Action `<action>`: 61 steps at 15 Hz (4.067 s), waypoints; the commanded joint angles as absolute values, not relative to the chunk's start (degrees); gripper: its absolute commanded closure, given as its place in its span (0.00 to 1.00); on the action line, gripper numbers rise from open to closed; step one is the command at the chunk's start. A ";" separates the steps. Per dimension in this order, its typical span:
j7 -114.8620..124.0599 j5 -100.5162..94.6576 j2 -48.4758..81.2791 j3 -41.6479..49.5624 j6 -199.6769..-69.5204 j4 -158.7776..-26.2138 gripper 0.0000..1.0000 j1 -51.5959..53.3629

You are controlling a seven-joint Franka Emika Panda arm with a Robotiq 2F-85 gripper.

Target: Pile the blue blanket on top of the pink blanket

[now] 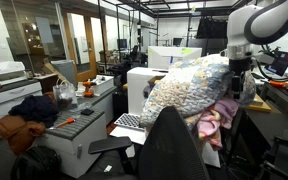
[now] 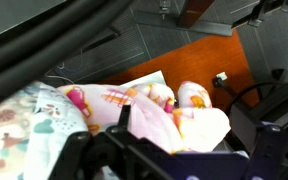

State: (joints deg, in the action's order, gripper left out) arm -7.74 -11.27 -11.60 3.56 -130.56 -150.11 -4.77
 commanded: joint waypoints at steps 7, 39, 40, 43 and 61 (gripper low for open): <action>9.66 -20.51 -8.34 -0.33 -135.10 -146.33 0.00 -4.38; 46.92 -48.15 16.48 4.64 -144.89 -125.32 0.00 0.09; 46.68 -46.93 17.74 4.65 -145.19 -124.48 0.00 0.02; 47.41 -46.04 22.25 5.07 -145.50 -121.28 0.00 0.67; 52.22 -48.67 23.12 8.49 -144.35 -122.84 0.00 5.67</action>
State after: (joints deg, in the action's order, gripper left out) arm 51.02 -49.27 29.04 9.01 -143.00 -118.16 5.10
